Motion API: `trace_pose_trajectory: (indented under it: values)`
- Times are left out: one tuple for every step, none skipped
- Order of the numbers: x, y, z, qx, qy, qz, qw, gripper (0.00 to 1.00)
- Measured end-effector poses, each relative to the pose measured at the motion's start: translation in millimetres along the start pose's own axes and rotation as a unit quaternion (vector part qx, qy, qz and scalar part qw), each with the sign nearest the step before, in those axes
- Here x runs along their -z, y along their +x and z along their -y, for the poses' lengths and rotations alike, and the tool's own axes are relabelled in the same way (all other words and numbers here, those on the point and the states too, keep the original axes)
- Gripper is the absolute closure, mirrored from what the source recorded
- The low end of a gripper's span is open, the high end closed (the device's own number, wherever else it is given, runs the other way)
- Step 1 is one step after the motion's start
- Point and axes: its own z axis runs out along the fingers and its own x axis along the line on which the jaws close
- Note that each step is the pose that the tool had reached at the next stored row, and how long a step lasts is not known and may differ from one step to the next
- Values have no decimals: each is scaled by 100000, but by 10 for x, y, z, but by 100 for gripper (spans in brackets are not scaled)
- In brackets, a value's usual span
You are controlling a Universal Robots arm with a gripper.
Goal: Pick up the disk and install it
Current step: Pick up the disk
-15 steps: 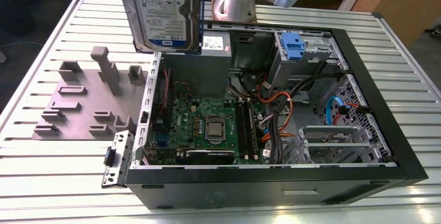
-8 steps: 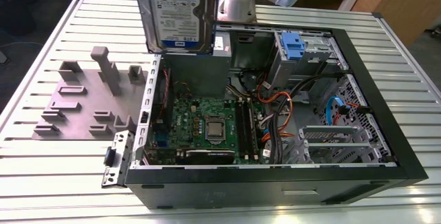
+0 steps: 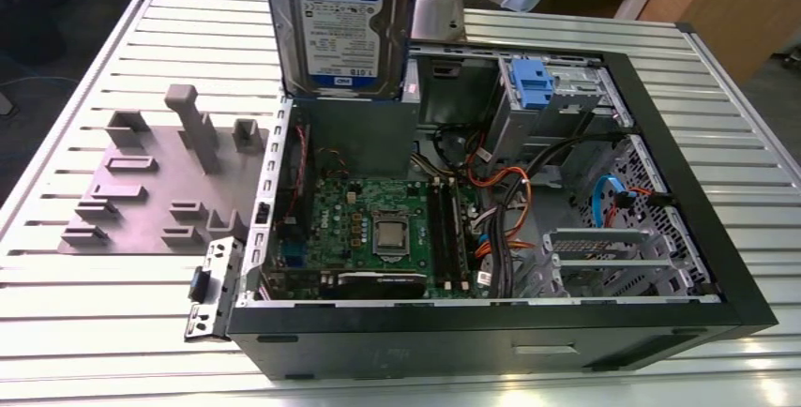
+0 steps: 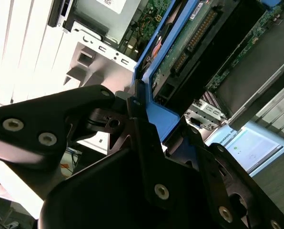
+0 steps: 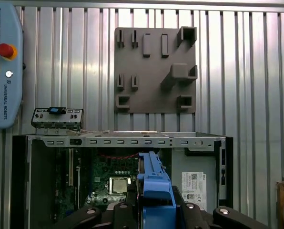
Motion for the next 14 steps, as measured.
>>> trace_pose_trajectory:
  values:
    - [1, 0, 15, -2, 1, -1, 100000, 64]
    - [1, 1, 29, -1, -1, -1, 100000, 64]
    - [1, 1, 29, -1, 0, 0, 100000, 64]
    - [1, 1, 29, -1, -1, 1, 100000, 64]
    - [1, 1, 29, -2, 0, -2, 100000, 64]
    - [1, 1, 30, 0, 2, 0, 100000, 64]
    - [1, 1, 30, -1, 2, 3, 100000, 64]
    - [1, 1, 30, -1, 0, 0, 100000, 64]
    - [1, 1, 30, 0, -1, 0, 100000, 64]
    - [1, 1, 30, -4, 0, -1, 100000, 64]
    - [1, 1, 30, -1, -1, 1, 100000, 64]
    - [2, 5, 31, 5, -3, -2, 100000, 64]
    - [2, 14, 32, 10, -1, -6, 100000, 64]
    - [3, 36, 31, 4, -3, -8, 100000, 64]
